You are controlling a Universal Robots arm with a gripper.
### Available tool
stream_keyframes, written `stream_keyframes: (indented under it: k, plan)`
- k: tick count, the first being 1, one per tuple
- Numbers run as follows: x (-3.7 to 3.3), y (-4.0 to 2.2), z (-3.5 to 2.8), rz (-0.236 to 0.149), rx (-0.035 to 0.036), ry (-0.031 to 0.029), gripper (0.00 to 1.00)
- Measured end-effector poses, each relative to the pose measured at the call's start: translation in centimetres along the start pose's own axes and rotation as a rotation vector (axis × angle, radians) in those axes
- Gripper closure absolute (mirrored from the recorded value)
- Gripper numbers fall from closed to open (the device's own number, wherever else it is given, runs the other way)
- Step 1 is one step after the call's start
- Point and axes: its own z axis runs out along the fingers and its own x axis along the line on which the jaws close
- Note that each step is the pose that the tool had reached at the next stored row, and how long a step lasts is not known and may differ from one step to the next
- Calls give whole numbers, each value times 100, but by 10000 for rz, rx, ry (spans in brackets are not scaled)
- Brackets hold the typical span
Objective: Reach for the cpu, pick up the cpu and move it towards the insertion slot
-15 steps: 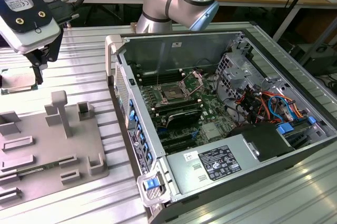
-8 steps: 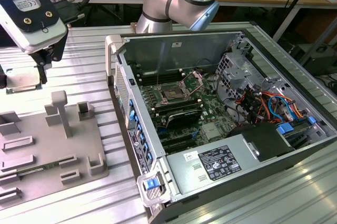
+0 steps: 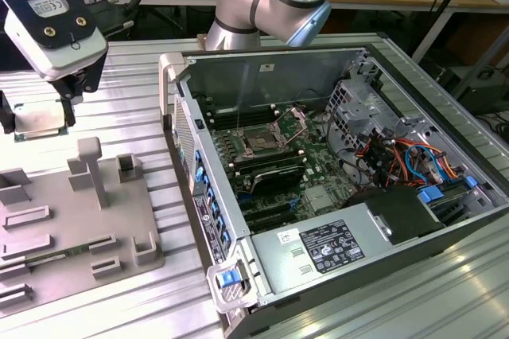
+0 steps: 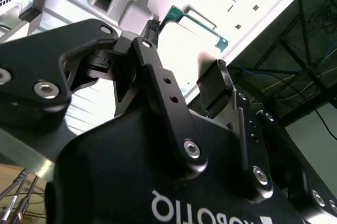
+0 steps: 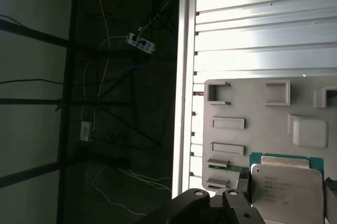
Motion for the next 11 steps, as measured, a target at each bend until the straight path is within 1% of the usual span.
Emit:
stream_keyframes:
  k: [3, 11]
  plan:
    - [-33, -2, -1, 0, 0, 0, 45]
    - [-73, -5, -4, -1, 1, 0, 45]
